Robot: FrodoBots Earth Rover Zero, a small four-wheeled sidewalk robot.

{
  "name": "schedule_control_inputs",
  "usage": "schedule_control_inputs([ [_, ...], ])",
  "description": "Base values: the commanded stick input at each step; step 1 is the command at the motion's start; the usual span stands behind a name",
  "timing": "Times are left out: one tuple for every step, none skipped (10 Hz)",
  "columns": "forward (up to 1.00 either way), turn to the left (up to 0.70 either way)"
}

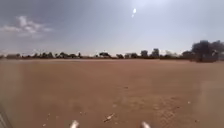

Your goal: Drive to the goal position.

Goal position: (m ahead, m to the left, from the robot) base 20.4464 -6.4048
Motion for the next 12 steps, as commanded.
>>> schedule_control_inputs([
  [0.7, 0.0],
  [0.7, 0.0],
  [0.7, 0.0],
  [0.7, 0.0],
  [0.7, 0.0],
  [0.7, 0.0],
  [0.7, 0.0],
  [0.7, 0.0],
  [0.7, 0.0],
  [0.7, 0.0],
  [0.7, 0.0],
  [0.7, 0.0],
])
